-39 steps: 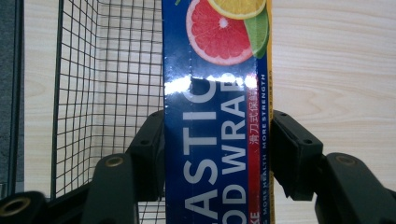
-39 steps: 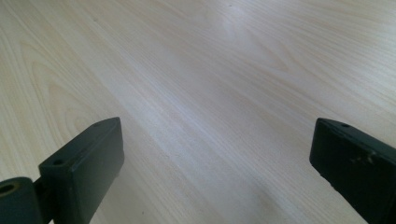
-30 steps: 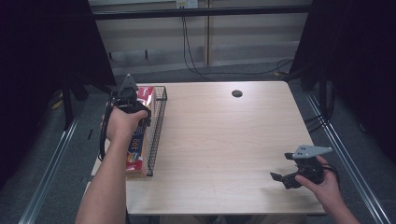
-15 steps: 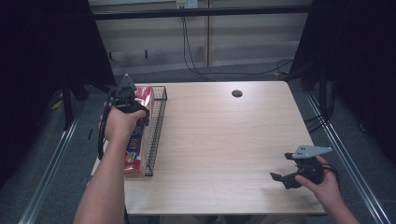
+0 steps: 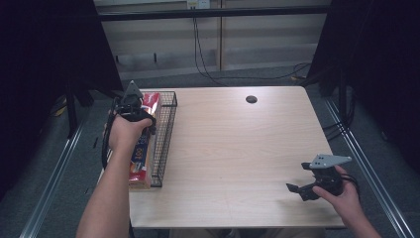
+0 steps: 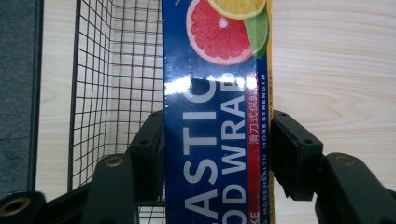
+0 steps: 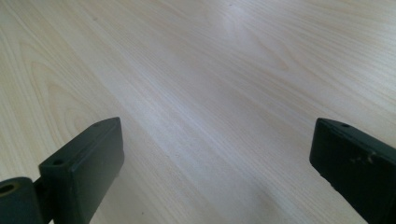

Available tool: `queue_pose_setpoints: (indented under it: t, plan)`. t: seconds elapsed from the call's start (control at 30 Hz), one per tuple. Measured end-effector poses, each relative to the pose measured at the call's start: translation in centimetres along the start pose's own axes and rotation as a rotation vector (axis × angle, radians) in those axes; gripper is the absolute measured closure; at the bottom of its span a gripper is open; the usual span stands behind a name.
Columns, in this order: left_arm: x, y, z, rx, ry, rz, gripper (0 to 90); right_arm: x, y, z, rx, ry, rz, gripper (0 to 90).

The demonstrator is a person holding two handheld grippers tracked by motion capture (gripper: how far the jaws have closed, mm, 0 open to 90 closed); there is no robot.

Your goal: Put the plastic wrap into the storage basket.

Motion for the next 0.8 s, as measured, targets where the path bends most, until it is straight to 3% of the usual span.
queue_pose_setpoints:
  t: [0.37, 0.8]
  plan:
    - [-0.8, 0.5, -0.4, -0.014, 0.011, 0.015, 44.1, -0.1, 0.1, 0.0, 0.007, 0.003, 0.0, 2.8]
    - [-2.2, 1.8, -0.7, 0.004, 0.004, 0.008, 44.0, -0.2, 0.0, 0.1, 0.006, 0.007, 0.002, 2.8]
Point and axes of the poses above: each handheld gripper's, and its own axes: x roughly backward along the jaws, z roughly out of its underside, y roughly to its left, the point moved 7 cm from there along -x, roughly forward along the jaws, and after that the axes turned 5 degrees about -y, right-handed, at the moved point
